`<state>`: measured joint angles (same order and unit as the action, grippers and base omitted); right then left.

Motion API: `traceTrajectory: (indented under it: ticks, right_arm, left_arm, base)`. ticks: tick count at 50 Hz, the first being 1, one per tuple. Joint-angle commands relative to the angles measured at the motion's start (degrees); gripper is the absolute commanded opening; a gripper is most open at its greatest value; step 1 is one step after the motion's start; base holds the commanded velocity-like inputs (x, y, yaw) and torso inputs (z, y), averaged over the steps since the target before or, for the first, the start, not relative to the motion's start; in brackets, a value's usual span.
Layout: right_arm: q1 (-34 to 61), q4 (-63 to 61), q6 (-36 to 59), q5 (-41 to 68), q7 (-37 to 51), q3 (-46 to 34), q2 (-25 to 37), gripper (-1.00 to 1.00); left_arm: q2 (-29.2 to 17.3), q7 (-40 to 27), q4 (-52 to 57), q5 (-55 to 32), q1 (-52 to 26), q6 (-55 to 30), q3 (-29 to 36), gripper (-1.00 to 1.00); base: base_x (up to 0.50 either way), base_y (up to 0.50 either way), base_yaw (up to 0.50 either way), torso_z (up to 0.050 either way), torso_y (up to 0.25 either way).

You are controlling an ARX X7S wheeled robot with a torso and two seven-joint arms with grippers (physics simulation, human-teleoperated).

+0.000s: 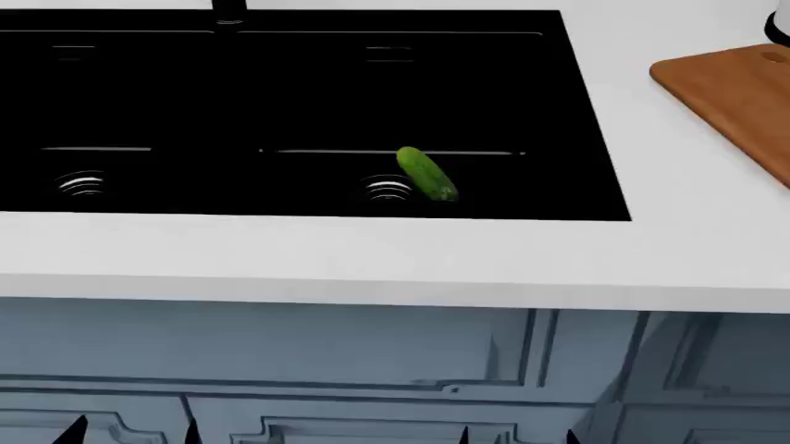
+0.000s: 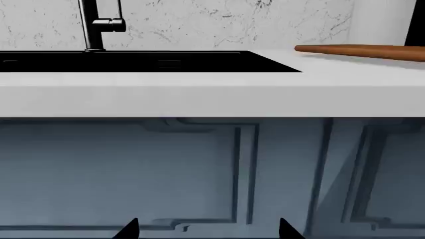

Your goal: Pick the vegetables from the sink and place them on the cutting board.

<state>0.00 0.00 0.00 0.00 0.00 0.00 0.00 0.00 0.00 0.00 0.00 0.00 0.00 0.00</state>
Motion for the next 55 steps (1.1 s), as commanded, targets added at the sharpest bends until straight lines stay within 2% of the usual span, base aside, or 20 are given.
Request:
traceTrajectory:
  ticks: [1, 11, 51, 53, 54, 55]
  right_arm:
    - [0.00, -0.06, 0.05, 0.73, 0.93, -0.93, 0.73, 1.00]
    - [1.56, 2.18, 1.35, 2.56, 3.47, -2.39, 2.56, 1.00]
    - [0.95, 1.25, -1.46, 8.54, 4.62, -5.59, 5.10, 1.00]
    - [0.63, -4.30, 6.61, 7.50, 7.68, -5.21, 5.66, 1.00]
    - [1.10, -11.36, 12.96, 7.47, 7.70, -5.69, 7.25, 1.00]
    - [1.07, -14.68, 14.67, 7.54, 7.57, -5.78, 8.04, 1.00]
  left_arm:
    - [-1.08, -1.25, 0.10, -1.08, -0.05, -0.13, 1.25, 1.00]
    - [-2.75, -1.74, 0.48, -2.50, 0.11, 1.06, 4.36, 1.00]
    - [-5.75, -6.60, -1.86, -2.59, 0.45, 6.69, 8.19, 1.00]
    - [-6.43, -7.96, -0.61, -0.59, 0.86, 7.45, 8.24, 1.00]
    - [-6.43, -8.60, 1.11, -1.98, -0.06, 5.98, 6.85, 1.00]
    - [-6.34, -8.86, 2.53, -3.45, -0.63, 4.36, 5.89, 1.00]
  base:
    - [0.00, 0.00, 0.00, 0.000, 0.000]
    - [0.00, 0.00, 0.00, 0.000, 0.000]
    - [0.00, 0.50, 0.00, 0.000, 0.000]
    - [0.00, 0.00, 0.00, 0.000, 0.000]
    - [0.00, 0.00, 0.00, 0.019, 0.000]
    - [0.00, 0.00, 0.00, 0.038, 0.000]
